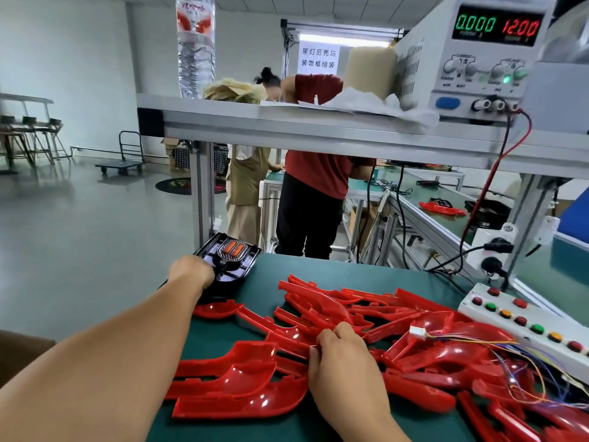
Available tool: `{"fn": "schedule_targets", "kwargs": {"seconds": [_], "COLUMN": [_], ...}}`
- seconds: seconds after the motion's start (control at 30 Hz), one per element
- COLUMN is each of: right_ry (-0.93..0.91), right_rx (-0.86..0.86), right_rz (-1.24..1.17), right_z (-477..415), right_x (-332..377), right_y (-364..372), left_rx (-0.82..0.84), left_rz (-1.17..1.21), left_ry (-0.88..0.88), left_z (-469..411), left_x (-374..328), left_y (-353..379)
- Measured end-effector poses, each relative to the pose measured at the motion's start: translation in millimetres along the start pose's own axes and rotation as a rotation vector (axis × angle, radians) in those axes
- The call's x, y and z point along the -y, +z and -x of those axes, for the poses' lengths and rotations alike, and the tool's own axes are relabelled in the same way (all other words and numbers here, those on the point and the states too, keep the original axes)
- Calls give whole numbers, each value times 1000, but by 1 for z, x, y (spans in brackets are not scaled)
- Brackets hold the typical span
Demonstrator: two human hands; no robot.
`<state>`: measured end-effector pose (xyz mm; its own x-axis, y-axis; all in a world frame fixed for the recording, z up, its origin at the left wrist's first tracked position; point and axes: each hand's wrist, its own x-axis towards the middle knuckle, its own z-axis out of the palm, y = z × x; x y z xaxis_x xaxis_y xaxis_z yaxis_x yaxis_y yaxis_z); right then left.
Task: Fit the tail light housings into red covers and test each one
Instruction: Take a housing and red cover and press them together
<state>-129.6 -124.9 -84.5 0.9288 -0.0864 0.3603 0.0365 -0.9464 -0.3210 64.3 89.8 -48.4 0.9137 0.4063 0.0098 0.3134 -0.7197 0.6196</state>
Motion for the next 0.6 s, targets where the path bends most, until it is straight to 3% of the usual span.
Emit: {"fn": "schedule_targets", "kwargs": {"seconds": [0.13,0.33,0.47,0.53,0.6], "right_ry": [-4,-10,-326,-463,-475], "right_rx": [-19,-80,-213,-46,112], "right_rz": [2,89,-93,-145,-108], "right_z": [1,2,8,15,21], "right_x": [-1,0,9,14,14], "right_y": [2,-2,-14,-16,-13], "left_rx": [-48,186,234,271,279], "left_rz": [335,1068,1299,1467,1588], "left_ry": [-42,-143,-233,-259,-217], "left_z": [-2,16,47,65,88], "left_x": [-8,-17,-9,-5,-1], "left_y": [-7,-30,-48,-54,-57]}}
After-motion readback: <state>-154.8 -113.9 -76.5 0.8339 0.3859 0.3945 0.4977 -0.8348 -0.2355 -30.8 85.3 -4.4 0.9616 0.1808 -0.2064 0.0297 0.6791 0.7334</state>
